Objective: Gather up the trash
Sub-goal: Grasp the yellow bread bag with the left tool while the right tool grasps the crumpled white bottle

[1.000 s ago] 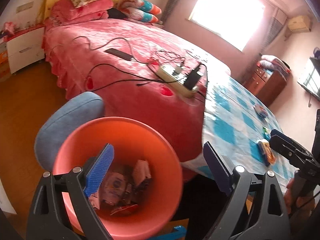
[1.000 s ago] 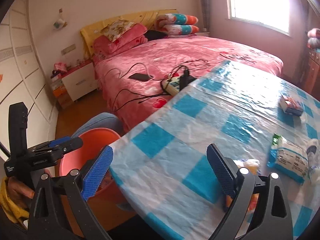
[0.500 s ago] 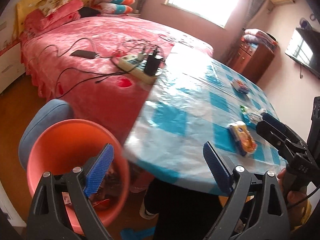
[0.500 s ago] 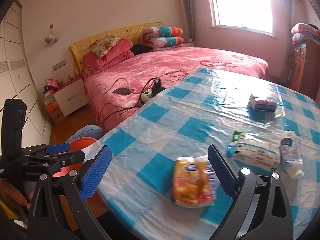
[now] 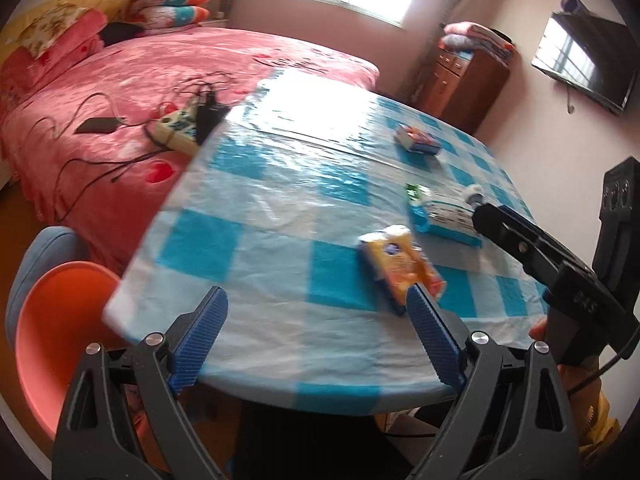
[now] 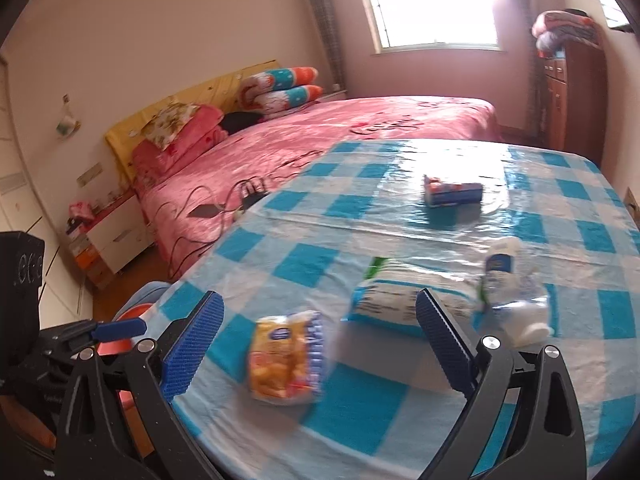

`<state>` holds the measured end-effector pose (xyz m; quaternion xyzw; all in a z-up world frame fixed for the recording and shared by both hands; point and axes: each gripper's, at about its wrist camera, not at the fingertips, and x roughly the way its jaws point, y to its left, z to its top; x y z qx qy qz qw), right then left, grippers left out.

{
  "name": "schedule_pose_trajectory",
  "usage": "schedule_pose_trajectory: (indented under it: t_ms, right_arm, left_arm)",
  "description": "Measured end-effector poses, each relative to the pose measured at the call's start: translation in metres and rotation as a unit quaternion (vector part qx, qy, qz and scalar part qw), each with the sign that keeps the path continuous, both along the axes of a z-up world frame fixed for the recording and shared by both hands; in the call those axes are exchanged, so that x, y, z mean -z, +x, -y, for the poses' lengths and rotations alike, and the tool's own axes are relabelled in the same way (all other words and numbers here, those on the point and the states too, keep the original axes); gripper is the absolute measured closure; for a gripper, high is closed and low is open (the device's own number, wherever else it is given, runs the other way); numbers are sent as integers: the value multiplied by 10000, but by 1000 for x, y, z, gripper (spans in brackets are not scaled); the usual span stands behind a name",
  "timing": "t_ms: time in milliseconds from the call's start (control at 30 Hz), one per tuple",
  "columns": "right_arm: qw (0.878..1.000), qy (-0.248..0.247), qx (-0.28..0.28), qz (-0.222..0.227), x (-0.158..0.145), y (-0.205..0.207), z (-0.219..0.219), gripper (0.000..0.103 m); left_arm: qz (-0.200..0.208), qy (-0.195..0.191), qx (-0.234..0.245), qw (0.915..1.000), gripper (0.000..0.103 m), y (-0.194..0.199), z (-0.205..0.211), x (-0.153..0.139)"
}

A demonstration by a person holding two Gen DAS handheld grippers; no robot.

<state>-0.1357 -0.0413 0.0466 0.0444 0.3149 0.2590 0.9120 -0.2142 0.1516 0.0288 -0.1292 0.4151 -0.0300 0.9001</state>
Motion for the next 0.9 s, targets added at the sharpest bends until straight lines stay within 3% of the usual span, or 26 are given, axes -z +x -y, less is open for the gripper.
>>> schedule_pose_trajectory:
  t_ms: [433, 900]
  right_arm:
    - [9962, 244, 827, -156, 2, 20, 68, 7]
    - [9896, 434, 1274, -509, 13, 40, 114, 7]
  left_arm:
    - [-282, -125, 451, 9985, 12, 26, 51, 8]
    - [-472, 94, 578, 9972, 12, 50, 81, 16]
